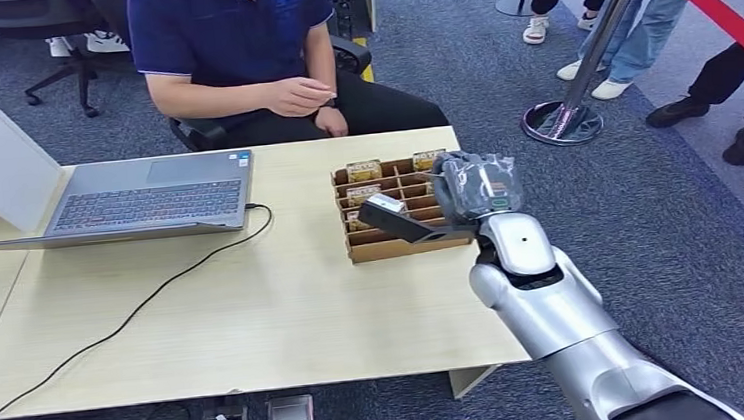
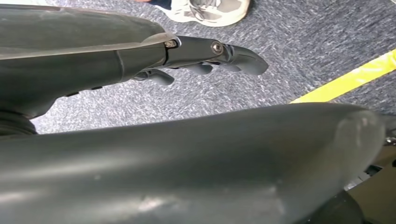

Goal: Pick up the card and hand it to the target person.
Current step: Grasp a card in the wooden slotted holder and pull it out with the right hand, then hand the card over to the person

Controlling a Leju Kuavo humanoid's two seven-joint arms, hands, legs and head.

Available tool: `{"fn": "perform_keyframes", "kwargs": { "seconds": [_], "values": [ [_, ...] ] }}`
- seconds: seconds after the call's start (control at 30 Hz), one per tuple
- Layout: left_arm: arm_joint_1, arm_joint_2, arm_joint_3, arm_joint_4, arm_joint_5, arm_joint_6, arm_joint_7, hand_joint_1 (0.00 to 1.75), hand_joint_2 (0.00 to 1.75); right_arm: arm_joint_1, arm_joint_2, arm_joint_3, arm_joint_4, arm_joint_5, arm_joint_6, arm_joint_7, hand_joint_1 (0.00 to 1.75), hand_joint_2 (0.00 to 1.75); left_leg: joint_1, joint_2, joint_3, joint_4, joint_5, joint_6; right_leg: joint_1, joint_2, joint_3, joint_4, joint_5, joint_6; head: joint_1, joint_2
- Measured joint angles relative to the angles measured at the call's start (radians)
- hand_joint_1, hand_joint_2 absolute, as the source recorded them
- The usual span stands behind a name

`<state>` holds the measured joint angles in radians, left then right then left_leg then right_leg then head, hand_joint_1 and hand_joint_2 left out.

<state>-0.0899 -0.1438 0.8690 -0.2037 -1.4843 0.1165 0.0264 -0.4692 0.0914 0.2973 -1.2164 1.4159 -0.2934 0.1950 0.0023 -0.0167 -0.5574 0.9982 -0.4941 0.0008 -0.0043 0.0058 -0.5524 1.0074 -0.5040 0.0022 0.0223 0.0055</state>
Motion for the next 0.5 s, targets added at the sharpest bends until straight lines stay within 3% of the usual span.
{"fn": "perform_keyframes", "kwargs": {
  "seconds": [0.27, 0.5],
  "values": [
    [-0.018, 0.000, 0.000, 0.000, 0.000, 0.004, 0.002, 0.00, 0.00, -0.065, 0.014, 0.009, -0.024, -0.072, -0.006, -0.028, 1.75, 1.75, 0.000, 0.000, 0.000, 0.000, 0.000, 0.000, 0.000, 0.000, 0.000, 0.000, 0.000, 0.000, 0.000, 0.000],
    [-0.038, -0.003, -0.006, 0.000, -0.016, 0.004, 0.023, 0.00, 0.00, -0.175, 0.069, 0.008, 0.149, -0.099, -0.171, -0.025, 1.75, 1.75, 0.000, 0.000, 0.000, 0.000, 0.001, 0.000, 0.000, 0.000, 0.000, 0.001, 0.000, 0.000, 0.000, 0.000]
  ]
}}
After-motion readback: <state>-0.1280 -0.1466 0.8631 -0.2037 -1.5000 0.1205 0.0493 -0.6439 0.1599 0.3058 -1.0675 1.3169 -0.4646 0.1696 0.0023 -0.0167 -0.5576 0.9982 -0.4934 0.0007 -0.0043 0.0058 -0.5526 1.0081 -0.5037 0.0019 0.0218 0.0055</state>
